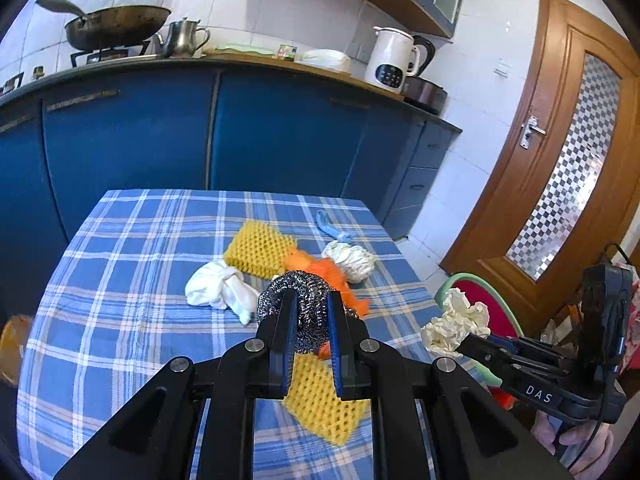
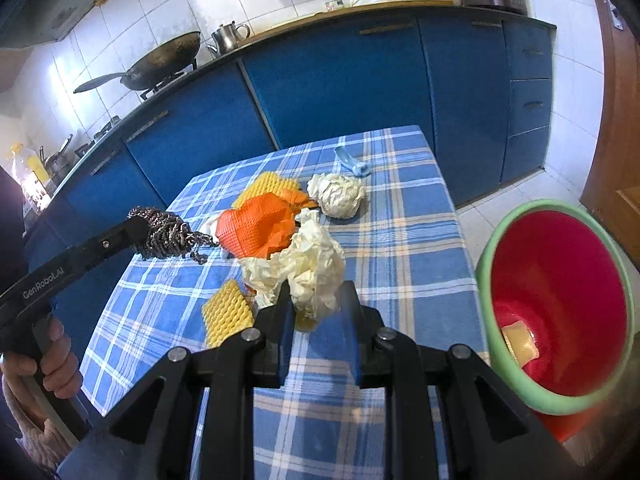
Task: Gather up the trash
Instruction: 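Move both items over the red bucket and open both tools to release them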
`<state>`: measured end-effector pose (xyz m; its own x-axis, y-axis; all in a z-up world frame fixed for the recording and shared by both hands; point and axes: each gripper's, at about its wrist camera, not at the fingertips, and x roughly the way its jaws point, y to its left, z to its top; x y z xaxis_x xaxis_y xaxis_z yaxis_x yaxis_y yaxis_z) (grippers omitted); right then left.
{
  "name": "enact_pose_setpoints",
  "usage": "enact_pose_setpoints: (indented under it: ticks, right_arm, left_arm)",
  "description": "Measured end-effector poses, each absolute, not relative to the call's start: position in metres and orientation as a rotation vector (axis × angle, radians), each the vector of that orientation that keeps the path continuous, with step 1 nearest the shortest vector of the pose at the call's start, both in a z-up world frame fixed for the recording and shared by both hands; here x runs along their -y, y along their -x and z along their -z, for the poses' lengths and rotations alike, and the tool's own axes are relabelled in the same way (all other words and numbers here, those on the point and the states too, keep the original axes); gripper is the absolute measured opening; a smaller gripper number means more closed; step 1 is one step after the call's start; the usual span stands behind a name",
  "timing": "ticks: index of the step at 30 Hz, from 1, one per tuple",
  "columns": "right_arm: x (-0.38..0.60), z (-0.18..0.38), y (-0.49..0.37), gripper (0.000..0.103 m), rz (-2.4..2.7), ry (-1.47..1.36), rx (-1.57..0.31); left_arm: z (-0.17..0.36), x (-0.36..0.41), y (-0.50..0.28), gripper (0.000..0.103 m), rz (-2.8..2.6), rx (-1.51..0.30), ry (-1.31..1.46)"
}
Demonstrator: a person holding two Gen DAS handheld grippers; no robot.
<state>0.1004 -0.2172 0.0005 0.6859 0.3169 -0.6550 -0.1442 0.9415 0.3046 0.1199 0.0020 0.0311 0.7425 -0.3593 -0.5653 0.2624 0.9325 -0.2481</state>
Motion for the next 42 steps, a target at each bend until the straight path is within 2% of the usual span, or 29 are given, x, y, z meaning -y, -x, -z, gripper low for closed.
enact_pose_setpoints:
  ticks: [23,42]
  right_arm:
    - [0.306,-0.007,-0.057,0.025,-0.062,-0.295,-0.738]
    - [0.414,0.041,-0.043,0.025,0.177,-0.43,-0.791]
  left_arm:
    - [-0.038,0.108,-0.117,0.015,0.545,-0.681,0.031]
    - [-0.001,0.25,-0.125,0.015,0.724,-0.782,-0.124]
